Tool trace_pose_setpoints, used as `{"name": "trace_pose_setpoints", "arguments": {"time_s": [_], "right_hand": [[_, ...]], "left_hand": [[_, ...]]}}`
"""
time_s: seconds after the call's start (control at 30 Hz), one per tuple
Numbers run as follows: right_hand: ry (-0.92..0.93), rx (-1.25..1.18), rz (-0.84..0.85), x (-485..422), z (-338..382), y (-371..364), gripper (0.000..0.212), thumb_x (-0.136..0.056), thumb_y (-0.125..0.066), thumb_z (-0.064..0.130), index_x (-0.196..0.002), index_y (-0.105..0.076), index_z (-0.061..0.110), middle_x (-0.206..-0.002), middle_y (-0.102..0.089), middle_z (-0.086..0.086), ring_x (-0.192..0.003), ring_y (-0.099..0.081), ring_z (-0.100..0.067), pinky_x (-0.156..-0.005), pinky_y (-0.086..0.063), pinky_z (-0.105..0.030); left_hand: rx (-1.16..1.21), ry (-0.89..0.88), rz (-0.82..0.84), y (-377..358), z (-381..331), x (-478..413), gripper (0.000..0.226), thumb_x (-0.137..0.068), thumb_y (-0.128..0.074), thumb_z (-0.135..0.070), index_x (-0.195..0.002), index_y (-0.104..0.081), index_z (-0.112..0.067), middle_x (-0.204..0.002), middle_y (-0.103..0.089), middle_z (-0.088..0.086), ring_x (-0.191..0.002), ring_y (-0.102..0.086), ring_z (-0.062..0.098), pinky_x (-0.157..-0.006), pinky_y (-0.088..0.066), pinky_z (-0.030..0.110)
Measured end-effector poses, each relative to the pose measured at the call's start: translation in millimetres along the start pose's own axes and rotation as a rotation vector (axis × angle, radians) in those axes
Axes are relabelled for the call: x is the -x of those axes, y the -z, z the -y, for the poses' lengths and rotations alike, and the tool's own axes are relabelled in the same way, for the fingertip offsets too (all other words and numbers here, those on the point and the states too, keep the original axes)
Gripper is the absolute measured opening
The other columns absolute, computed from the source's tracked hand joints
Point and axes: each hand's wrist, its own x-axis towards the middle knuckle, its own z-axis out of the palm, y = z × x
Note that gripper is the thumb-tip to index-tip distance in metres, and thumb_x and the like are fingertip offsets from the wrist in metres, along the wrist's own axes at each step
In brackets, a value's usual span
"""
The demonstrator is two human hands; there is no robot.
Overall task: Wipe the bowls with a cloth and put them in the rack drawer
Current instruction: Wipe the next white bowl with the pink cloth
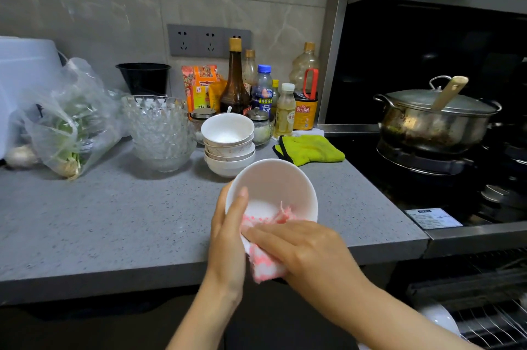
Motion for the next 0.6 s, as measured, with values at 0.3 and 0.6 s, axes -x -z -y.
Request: {"name": "trace_pose_setpoints", "arguments": {"time_s": [0.3,0.6], "right_hand": [[0.118,0.190,-0.016,2.0,-5.3,2.3,0.028,-0.088,-0.050,0.012,-0.099,-0.075,0.014,-0.101,-0.074,-0.002,-0.090,-0.070,-0.016,-0.094,-0.043,-0.029],[0.037,0.051,-0.030,-3.7,0.4,0.7,0.031,-0.076,-0.067,0.013,-0.106,-0.073,0.018,-0.100,-0.073,0.004,-0.088,-0.069,-0.013,-0.079,-0.046,-0.022]], "left_hand": [[-0.027,-0.059,-0.007,9.4,-5.5,-2.5,0.055,-0.063,-0.066,-0.031,-0.116,-0.064,-0.013,-0.104,-0.071,0.012,-0.089,-0.070,0.021,-0.065,-0.054,0.026],[0.001,-0.005,0.008,5.2,-3.7,-5.6,0.065,-0.070,-0.070,-0.049,-0.121,-0.063,-0.010,-0.115,-0.068,0.018,-0.109,-0.064,0.031,-0.096,-0.049,0.048]]}}
